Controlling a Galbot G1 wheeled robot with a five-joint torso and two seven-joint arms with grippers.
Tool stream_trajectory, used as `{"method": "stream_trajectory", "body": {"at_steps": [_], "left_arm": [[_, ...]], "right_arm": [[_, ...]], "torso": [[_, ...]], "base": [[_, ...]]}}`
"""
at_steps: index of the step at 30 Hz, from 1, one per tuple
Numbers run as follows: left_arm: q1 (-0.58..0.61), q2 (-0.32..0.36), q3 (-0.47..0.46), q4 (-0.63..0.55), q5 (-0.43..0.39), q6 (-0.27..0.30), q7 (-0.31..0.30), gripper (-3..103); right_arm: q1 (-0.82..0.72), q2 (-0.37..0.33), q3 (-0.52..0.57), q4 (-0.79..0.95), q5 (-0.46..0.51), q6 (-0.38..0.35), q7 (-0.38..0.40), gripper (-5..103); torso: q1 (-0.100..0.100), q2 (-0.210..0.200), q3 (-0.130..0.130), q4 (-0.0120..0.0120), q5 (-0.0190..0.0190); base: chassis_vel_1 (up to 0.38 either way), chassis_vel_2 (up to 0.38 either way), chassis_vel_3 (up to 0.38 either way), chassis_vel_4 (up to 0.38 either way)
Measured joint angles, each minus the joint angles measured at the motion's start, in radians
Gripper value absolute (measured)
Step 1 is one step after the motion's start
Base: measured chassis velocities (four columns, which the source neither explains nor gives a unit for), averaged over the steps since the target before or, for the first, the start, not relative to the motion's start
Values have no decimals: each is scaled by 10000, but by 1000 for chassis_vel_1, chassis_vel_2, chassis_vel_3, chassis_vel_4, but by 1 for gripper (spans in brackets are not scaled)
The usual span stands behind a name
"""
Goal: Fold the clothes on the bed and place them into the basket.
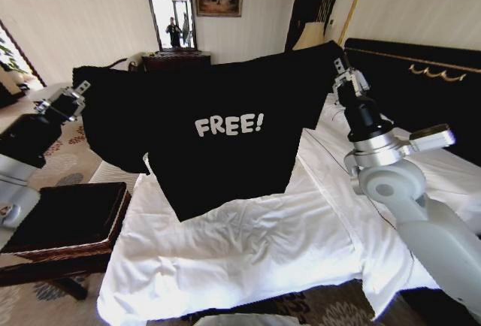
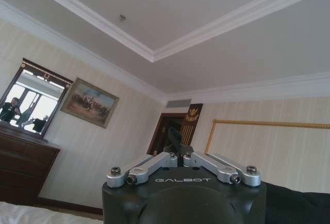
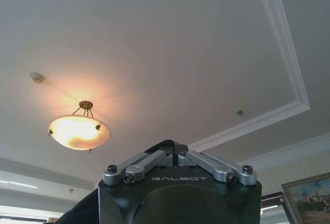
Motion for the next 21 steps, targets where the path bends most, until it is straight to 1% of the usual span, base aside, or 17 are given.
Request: {"method": "stream_trajectory", "body": {"at_steps": [3, 5, 6, 8, 12, 16, 19, 21], "left_arm": [[326, -360, 211, -67, 502, 0, -1, 0], [384, -454, 277, -73, 617, 1, -1, 0], [547, -759, 432, -105, 895, 17, 16, 0], [738, -1127, 578, -166, 1203, 44, 93, 0], [887, -1428, 666, -247, 1421, 59, 156, 0], [877, -1412, 635, -226, 1425, 61, 164, 0], [600, -1011, 676, 161, 1318, 54, 117, 0], [565, -963, 687, 199, 1300, 53, 106, 0]], "right_arm": [[-119, 132, -190, -238, -267, 9, -12, 0], [-118, 151, -251, -285, -317, 9, -12, 0], [-123, 192, -397, -376, -425, 8, -14, 0], [-156, 221, -540, -450, -512, 9, -29, 0], [-170, 252, -640, -544, -587, 10, -50, 0], [-110, 294, -751, -615, -704, 9, 21, 0], [715, 358, -1422, -1153, -1005, -18, 505, 0], [799, 357, -1489, -1212, -1012, -22, 537, 0]], "torso": [[0, 0, 1, 2, -1], [1, 0, 1, 3, -2], [1, -1, 2, 4, -3], [2, -1, 3, 5, -3], [0, 0, 2, 3, -2], [0, 0, 1, 0, -2], [0, 0, 2, 1, -2], [0, 0, 2, 1, -2]], "base": [[0, 0, 0, 0], [0, 0, 0, 0], [0, 0, 0, 0], [0, 0, 0, 0], [0, 0, 0, 0], [0, 0, 0, 0], [0, 0, 0, 0], [0, 0, 0, 0]]}}
